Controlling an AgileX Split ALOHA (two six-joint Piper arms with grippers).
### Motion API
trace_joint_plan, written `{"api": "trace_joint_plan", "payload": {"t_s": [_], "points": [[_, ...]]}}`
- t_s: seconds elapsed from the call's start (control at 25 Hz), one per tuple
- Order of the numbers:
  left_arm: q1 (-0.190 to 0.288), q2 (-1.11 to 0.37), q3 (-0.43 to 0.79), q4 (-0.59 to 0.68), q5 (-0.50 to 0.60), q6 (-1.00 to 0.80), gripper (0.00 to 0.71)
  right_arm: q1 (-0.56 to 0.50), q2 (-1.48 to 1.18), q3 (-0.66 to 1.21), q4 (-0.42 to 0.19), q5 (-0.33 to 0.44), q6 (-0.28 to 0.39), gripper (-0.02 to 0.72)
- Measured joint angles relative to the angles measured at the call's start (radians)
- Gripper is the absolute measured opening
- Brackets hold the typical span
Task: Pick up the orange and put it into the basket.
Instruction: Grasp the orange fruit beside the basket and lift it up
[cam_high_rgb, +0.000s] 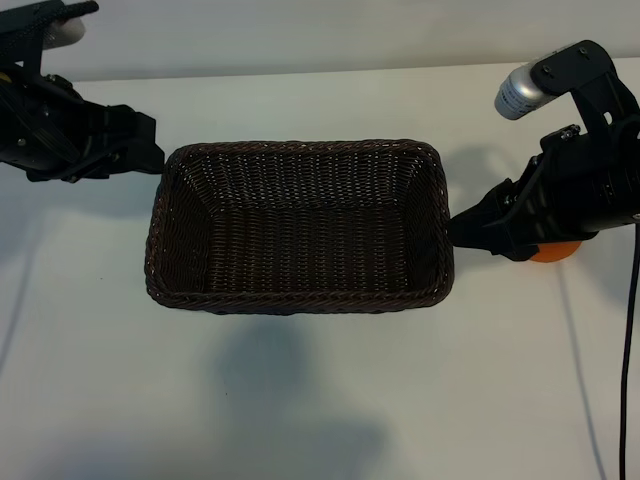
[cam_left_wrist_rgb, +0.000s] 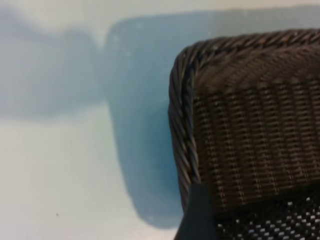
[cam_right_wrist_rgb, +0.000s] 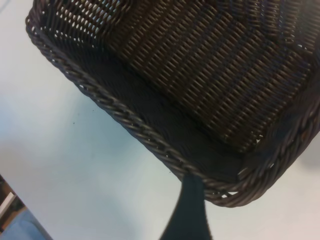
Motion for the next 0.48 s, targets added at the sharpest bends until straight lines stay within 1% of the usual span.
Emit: {"api": "trace_joint_plan", "payload": {"t_s": [0.32, 0.48], "points": [[0.000, -0.002, 0.000, 0.000, 0.036, 0.008, 0.592, 0.000, 0.000, 0.000, 0.000, 0.000, 0.000, 0.595], [0.000, -0.049, 0.000, 0.000, 0.060, 0.040, 0.592, 0.000, 0.000, 0.000, 0.000, 0.000, 0.000, 0.595]]}}
